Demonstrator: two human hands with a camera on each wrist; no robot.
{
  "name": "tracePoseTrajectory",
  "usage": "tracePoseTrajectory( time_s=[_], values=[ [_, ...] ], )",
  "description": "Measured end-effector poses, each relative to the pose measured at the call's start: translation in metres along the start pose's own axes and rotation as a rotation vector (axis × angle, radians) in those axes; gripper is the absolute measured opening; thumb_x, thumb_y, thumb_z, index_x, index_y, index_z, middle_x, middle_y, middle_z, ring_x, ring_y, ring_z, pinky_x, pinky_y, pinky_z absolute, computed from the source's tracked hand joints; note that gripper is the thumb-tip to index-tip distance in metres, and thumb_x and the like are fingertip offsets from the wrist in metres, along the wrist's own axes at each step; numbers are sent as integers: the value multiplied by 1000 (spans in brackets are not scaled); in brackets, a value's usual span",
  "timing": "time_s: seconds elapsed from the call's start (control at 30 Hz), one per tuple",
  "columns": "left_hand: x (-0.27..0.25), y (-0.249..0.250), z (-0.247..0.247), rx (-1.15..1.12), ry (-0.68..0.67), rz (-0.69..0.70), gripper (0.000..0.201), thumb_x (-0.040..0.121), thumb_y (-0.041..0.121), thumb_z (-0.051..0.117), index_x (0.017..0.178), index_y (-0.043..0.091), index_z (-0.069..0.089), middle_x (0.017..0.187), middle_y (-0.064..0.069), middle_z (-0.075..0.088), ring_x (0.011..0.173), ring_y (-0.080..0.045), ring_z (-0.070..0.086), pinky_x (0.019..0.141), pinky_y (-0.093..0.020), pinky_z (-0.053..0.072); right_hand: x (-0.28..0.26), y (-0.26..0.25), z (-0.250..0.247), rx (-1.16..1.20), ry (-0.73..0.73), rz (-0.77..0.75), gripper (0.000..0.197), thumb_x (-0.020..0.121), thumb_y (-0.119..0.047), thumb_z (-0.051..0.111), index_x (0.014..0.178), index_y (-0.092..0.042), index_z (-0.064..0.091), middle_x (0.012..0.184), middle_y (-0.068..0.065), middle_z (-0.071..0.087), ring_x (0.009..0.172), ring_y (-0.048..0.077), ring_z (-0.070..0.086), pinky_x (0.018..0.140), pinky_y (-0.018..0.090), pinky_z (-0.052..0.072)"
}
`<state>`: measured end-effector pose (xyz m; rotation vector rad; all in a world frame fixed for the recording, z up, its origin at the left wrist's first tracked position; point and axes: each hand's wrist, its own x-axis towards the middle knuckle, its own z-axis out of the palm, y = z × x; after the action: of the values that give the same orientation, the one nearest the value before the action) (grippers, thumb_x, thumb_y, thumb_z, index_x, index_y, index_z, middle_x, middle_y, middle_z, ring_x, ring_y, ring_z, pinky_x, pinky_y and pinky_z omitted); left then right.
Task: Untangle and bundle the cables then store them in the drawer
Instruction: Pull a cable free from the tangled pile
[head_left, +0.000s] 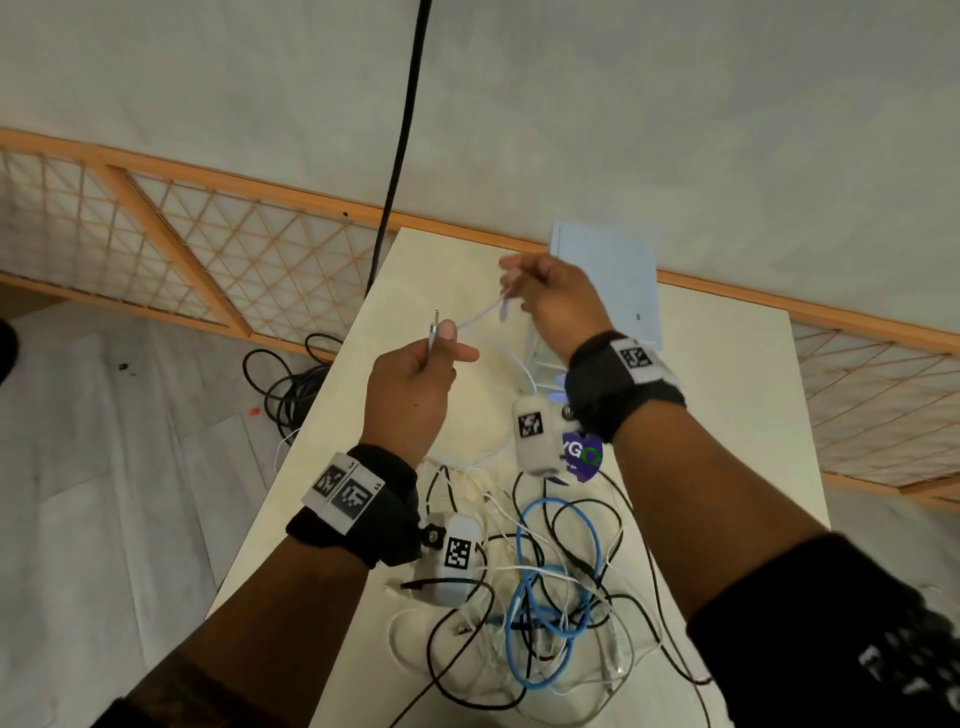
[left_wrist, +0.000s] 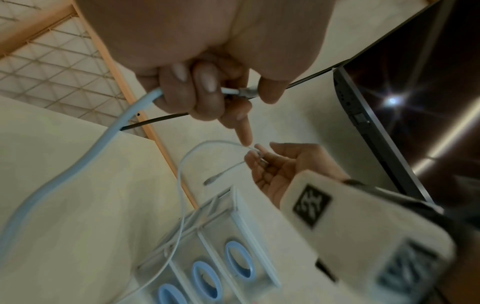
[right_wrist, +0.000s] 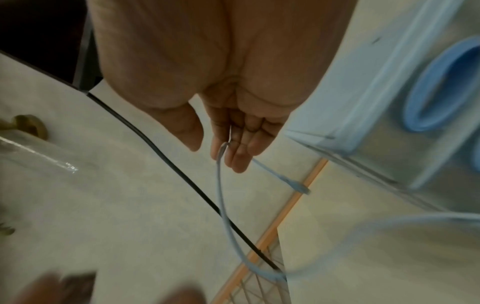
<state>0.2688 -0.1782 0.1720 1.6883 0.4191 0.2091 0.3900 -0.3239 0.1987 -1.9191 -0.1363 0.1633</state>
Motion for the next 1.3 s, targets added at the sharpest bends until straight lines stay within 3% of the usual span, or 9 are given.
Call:
tracePoseTrajectory(
  time_s=[0.2,0.3,0.5,0.67,0.77,0.9,1.0,1.13,1.3],
  values=[
    [0,-9,-5,-98,-41,-58,55,109,43,46,93,3,80,50,17,52,49,-3,41,57,-19,33,51,-21,-8,-222,-94,-39,51,101,-15,52,150,-25,44,153,2,46,141,18,44,118,29,31],
    [1,-11,-4,-94,-73,-56,49,109,36,50,88,-1,76,50,17,54,49,-2,42,57,-16,33,55,-12,-9,-553,-242,60,58,104,-24,47,158,-27,28,168,3,19,150,23,29,116,26,24],
    [4,-11,3,-154,-171,-90,45,110,31,49,77,4,66,54,11,44,46,-4,35,47,-14,29,7,27,-16,-400,4,93,46,103,-19,47,148,-25,47,152,1,50,137,20,49,99,15,32],
    [1,-17,10,-158,-244,-133,40,112,31,43,86,11,63,59,5,45,47,-8,33,49,-23,26,-84,76,-31,-195,225,55,33,100,-7,46,106,-24,74,106,-10,75,96,0,66,87,0,41],
    [-1,-14,17,-142,-272,-145,37,113,28,39,89,13,61,57,6,42,46,-8,28,46,-20,24,-129,121,-43,-203,310,239,31,98,-7,48,94,-26,72,86,-7,75,83,6,70,74,10,50],
    [-5,-8,27,-213,-313,-191,34,114,27,37,89,13,56,56,4,43,45,-8,26,43,-19,23,-159,182,-59,-410,304,590,14,96,-19,59,100,-15,71,99,8,76,98,30,68,78,24,44],
    [-10,-7,34,-250,-329,-219,35,114,29,37,86,16,53,56,4,45,44,-9,27,42,-20,23,-162,207,-60,-521,160,804,28,95,-35,63,107,-10,68,111,13,72,107,33,65,81,29,44],
    [-19,-8,42,-243,-347,-248,36,112,34,39,80,19,45,58,2,44,45,-10,27,44,-20,22,-158,218,-53,-617,55,859,39,97,-40,60,116,-7,69,119,15,71,112,34,65,91,35,51],
    [-25,-11,45,-214,-329,-283,35,112,36,41,80,20,41,56,4,45,43,-9,28,44,-21,23,-162,217,-44,-568,107,780,35,97,-39,58,111,-9,67,112,12,71,106,34,65,83,33,48]
  ],
)
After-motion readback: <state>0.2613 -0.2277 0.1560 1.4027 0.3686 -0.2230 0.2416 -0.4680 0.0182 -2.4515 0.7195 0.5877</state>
